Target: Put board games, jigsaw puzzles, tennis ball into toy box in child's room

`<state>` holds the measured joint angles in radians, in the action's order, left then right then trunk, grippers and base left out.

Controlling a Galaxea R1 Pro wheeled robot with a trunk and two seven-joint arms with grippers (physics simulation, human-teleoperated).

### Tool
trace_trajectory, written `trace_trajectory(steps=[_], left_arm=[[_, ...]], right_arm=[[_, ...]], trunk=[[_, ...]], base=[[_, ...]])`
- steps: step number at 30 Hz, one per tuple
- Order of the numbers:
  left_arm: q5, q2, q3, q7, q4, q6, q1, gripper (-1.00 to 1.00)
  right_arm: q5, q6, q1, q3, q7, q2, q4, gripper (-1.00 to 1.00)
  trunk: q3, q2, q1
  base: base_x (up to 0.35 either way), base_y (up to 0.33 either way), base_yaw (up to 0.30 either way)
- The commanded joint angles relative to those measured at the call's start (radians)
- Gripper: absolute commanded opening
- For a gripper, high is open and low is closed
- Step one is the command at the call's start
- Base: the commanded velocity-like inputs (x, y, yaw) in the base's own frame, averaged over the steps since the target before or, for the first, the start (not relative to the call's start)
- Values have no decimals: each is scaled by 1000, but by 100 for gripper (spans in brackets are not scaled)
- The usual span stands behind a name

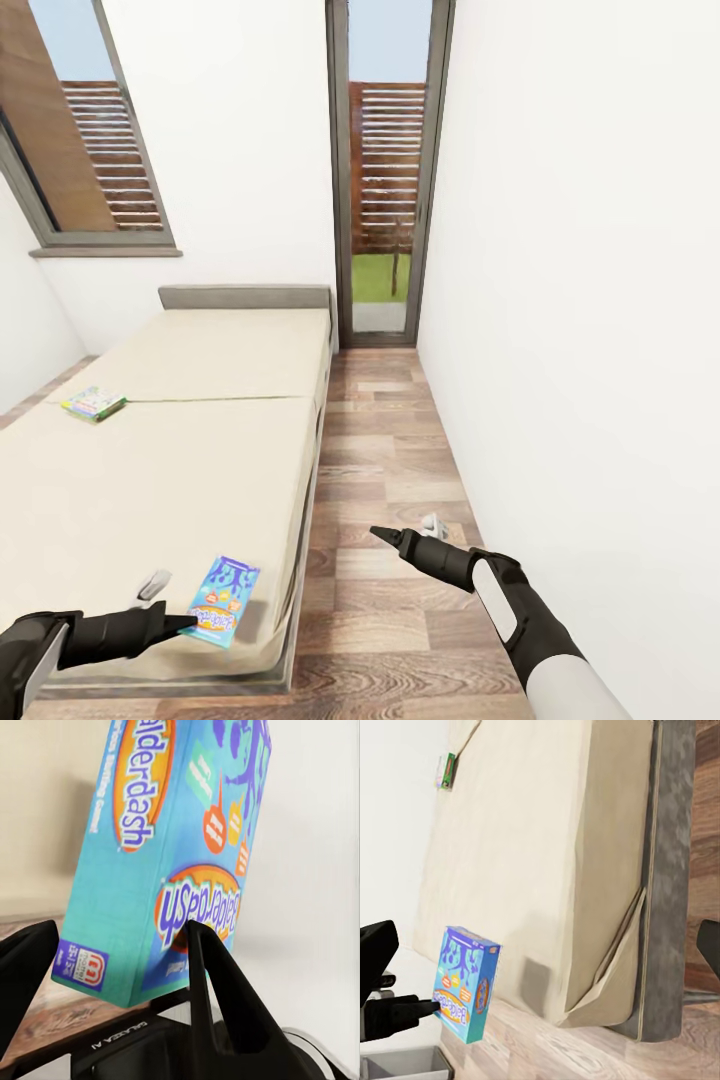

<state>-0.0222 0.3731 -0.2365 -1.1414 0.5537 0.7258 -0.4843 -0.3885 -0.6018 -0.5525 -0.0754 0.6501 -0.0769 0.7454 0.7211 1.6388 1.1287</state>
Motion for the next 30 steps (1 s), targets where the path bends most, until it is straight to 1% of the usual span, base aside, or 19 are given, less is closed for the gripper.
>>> trace_trajectory(steps=[1, 7, 9, 12, 14, 17, 19, 20, 22, 26, 30], left_arm=[[-1, 0, -1, -4, 0, 9, 0, -100], [-6, 6, -3, -14, 29, 26, 0, -100], [-7, 8, -5, -29, 43, 42, 0, -100], [-7, 15, -7, -67, 64, 68, 0, -100], [-7, 29, -8, -106, 86, 85, -1, -100], [-7, 59, -9, -173, 120, 109, -2, -100], [-6, 70, -9, -198, 128, 118, -7, -100], [-6, 86, -8, -234, 134, 130, -20, -100], [-4, 98, -8, -264, 138, 138, -36, -100], [-1, 113, -8, -295, 139, 144, -50, -100], [-1, 118, -7, -304, 140, 146, -54, -100]], right_arm=[[-3, -7, 0, -4, 2, -1, 0, 100], [-3, -7, -1, -4, 2, 0, 0, 100], [-3, -7, 0, -4, 2, 0, 0, 100], [-3, -7, 0, -4, 2, 1, 0, 100], [-3, -7, 0, -4, 2, 3, 0, 100], [-4, -7, 0, -4, 3, 4, 1, 100], [-4, -7, 0, -4, 3, 3, 1, 100], [-4, -2, 0, -4, 2, -1, 1, 100], [-4, 5, 0, -4, 2, -4, 2, 100], [-3, 10, 0, -4, 2, -7, 2, 100], [-4, 13, 0, -4, 2, -8, 2, 100]], trunk=[[-2, -7, -4], [-21, -49, -27], [-27, -63, -35], [-37, -84, -46], [-43, -98, -54], [-52, -119, -65], [-59, -133, -73], [-62, -140, -77], [-68, -154, -85], [-81, -182, -100], [-93, -210, -115]], base=[[0, 0, 0], [0, 0, 0], [0, 0, 0], [0, 0, 0], [0, 0, 0], [0, 0, 0], [0, 0, 0], [0, 0, 0], [0, 0, 0], [-19, 0, 0], [-202, 0, 0]])
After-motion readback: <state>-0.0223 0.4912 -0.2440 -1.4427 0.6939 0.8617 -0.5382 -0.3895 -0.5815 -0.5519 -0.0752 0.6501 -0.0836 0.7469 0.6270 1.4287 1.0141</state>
